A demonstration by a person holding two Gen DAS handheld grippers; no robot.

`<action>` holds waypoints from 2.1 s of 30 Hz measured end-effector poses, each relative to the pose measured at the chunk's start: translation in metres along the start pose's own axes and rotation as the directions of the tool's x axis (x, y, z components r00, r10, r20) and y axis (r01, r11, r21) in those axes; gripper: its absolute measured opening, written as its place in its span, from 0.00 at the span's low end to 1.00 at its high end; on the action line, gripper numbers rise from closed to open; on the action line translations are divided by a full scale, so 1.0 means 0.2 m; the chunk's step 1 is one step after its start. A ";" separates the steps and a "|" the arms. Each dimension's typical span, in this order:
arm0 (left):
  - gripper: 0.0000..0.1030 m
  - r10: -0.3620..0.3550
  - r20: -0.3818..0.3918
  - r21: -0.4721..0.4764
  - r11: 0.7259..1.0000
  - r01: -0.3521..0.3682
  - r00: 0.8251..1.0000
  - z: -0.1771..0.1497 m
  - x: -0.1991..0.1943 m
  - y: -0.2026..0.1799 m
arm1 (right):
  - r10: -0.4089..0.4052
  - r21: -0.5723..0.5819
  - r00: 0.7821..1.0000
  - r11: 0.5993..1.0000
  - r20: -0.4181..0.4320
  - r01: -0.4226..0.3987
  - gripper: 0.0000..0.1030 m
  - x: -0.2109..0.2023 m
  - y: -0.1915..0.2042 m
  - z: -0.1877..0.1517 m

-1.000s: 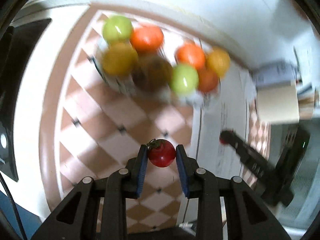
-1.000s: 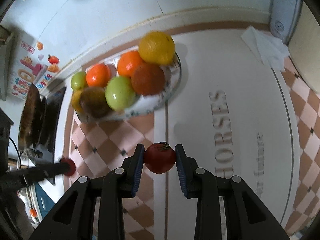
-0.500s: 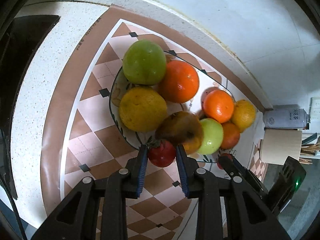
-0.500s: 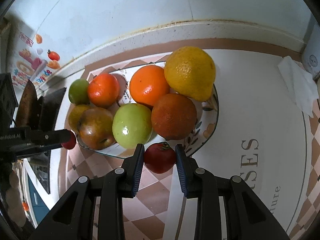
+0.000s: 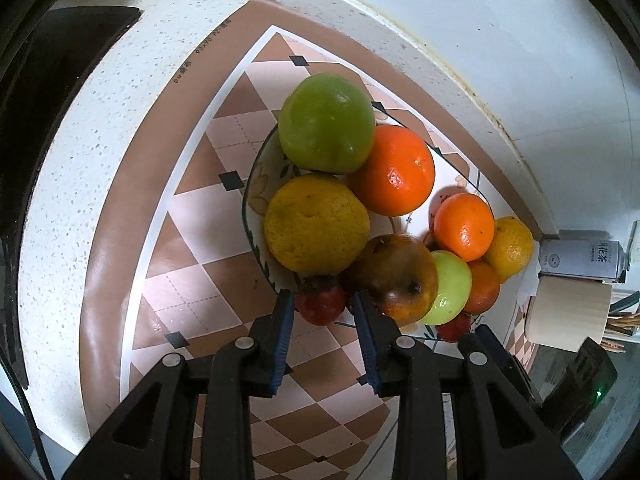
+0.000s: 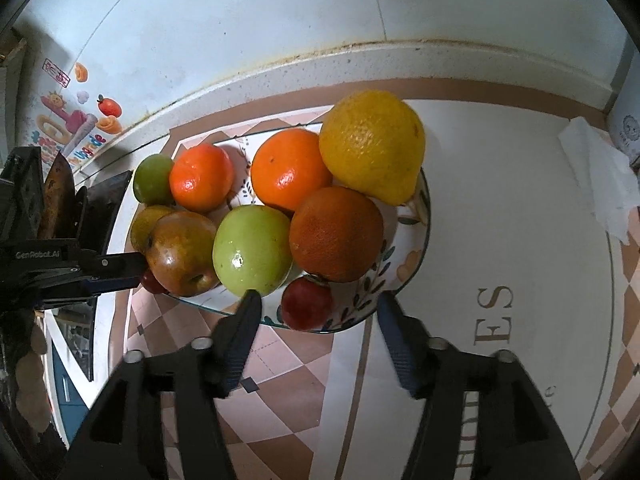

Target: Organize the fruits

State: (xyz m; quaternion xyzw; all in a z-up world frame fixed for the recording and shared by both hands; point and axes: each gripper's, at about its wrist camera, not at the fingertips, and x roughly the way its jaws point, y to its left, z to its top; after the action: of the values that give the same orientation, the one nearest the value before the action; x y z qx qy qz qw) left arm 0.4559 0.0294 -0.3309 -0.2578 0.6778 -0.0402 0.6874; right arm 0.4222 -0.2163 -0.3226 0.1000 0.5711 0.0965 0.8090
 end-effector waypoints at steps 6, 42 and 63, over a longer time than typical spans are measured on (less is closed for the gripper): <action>0.40 0.145 0.073 0.077 0.986 -0.151 0.987 -0.08 -0.11 -0.05 | -0.066 -0.004 0.998 0.998 0.020 0.066 0.88 -0.13 0.00 -0.01; 0.94 0.121 0.573 0.333 0.870 -0.365 0.811 -1.29 -1.14 -0.18 | -0.205 0.008 0.907 0.976 0.369 0.217 0.95 -1.45 0.55 -0.80; 0.94 0.050 0.690 0.335 0.862 -0.379 0.722 -1.88 -1.60 -0.06 | -0.169 -0.018 0.845 0.978 0.507 0.207 0.98 -2.10 0.90 -1.42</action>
State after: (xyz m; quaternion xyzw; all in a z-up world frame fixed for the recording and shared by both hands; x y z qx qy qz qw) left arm 0.0765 0.0358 -0.0150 -0.0042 0.3875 -0.0213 0.9216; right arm 0.0084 -0.1415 0.0139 0.0360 0.3437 0.0081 0.9383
